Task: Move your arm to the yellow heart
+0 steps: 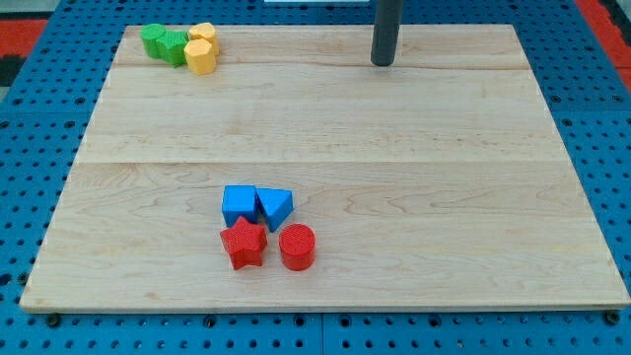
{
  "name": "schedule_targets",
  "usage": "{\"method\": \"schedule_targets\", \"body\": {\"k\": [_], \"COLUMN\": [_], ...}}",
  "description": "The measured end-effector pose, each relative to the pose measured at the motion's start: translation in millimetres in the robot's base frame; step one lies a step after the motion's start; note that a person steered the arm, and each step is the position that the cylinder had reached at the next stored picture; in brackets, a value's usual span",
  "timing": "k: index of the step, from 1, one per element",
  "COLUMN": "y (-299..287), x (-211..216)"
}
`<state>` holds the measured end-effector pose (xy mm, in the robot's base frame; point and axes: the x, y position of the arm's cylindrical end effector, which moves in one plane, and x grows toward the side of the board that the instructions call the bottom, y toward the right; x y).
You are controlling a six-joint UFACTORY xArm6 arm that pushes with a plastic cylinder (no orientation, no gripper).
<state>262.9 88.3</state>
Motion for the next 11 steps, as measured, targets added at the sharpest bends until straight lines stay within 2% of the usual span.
{"method": "schedule_targets", "body": {"k": [2,3,4,11], "y": [0,-14,-30,-213], "x": [-5,-51,-69,-70]}}
